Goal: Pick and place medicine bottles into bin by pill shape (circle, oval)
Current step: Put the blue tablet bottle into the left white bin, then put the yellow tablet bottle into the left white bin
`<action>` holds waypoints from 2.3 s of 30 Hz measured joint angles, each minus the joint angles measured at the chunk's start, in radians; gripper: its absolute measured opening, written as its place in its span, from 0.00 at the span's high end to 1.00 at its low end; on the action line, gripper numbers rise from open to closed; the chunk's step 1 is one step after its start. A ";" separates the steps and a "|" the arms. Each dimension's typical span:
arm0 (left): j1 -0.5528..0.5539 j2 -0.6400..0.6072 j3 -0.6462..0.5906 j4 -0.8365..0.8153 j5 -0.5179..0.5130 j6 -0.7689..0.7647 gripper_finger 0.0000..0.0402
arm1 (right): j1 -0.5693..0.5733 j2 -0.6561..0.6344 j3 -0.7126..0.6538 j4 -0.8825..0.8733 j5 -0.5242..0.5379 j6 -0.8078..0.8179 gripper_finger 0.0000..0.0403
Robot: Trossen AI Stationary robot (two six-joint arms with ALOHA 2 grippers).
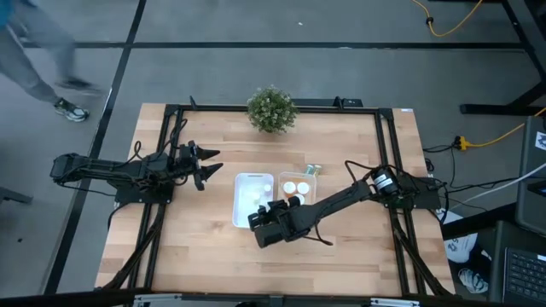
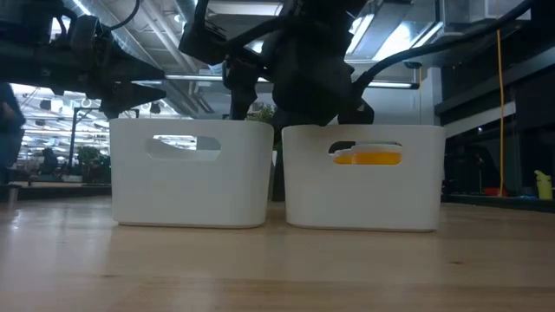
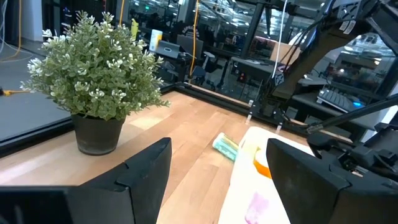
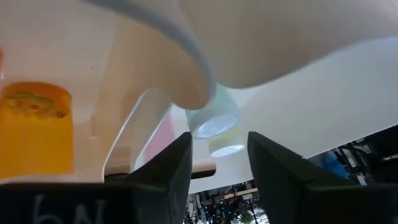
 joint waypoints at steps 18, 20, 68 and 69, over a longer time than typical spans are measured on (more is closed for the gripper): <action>0.000 0.000 0.000 0.000 0.000 0.000 0.36 | 0.000 -0.076 0.000 -0.110 0.163 0.546 0.61; 0.000 0.000 0.000 0.000 0.000 0.000 0.36 | 0.000 -0.129 0.000 -0.179 0.148 0.719 0.61; 0.000 0.000 0.000 0.000 0.000 0.000 0.36 | -0.436 -1.355 -1.229 0.076 -0.205 2.294 0.61; 0.000 0.000 0.000 0.000 0.000 0.000 0.36 | -0.473 -1.350 -1.230 0.087 -0.256 2.270 0.61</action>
